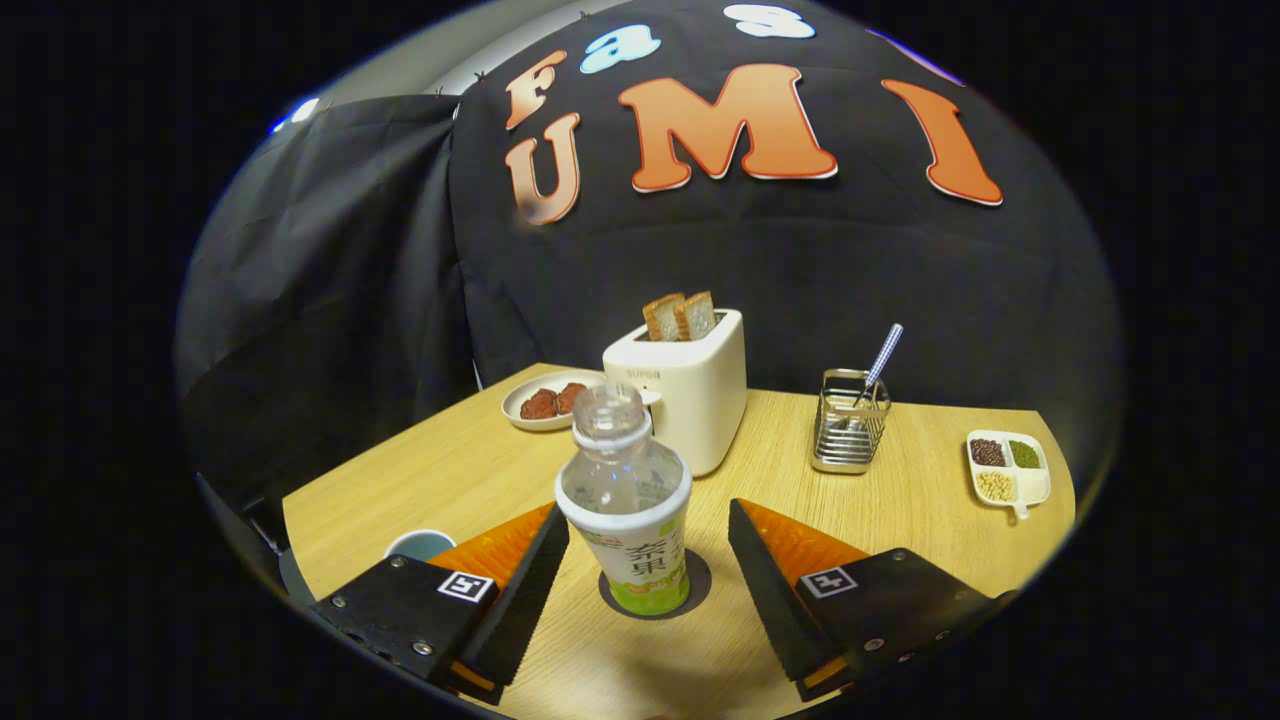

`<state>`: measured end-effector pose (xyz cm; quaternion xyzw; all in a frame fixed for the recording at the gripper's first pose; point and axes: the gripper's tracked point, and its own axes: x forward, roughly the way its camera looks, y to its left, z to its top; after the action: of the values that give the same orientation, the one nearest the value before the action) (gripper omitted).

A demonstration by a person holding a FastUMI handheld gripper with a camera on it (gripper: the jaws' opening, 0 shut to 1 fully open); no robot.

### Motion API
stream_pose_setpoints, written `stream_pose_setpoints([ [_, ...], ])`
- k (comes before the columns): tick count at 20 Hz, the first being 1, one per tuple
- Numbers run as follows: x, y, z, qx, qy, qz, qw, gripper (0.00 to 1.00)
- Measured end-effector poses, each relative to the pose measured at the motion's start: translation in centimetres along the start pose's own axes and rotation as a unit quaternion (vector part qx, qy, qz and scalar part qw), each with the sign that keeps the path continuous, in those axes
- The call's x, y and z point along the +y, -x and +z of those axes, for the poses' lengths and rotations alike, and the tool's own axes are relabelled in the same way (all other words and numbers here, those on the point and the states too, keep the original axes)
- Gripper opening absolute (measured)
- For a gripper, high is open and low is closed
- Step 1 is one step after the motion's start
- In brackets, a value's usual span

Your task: Take the bottle from table, then pour the juice into the cup, finally place the bottle on the coaster

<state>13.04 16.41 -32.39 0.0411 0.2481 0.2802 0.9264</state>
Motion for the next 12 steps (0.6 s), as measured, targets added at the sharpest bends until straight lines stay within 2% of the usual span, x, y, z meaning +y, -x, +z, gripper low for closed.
stream_pose_setpoints([
  [4,0.7,4.3,4.6,-0.039,-0.007,-0.006,0.999,0.97],
  [9,1.7,9.8,12.2,-0.106,-0.048,-0.018,0.993,0.97],
  [12,1.3,13.3,16.1,-0.152,-0.049,-0.051,0.986,0.97],
])
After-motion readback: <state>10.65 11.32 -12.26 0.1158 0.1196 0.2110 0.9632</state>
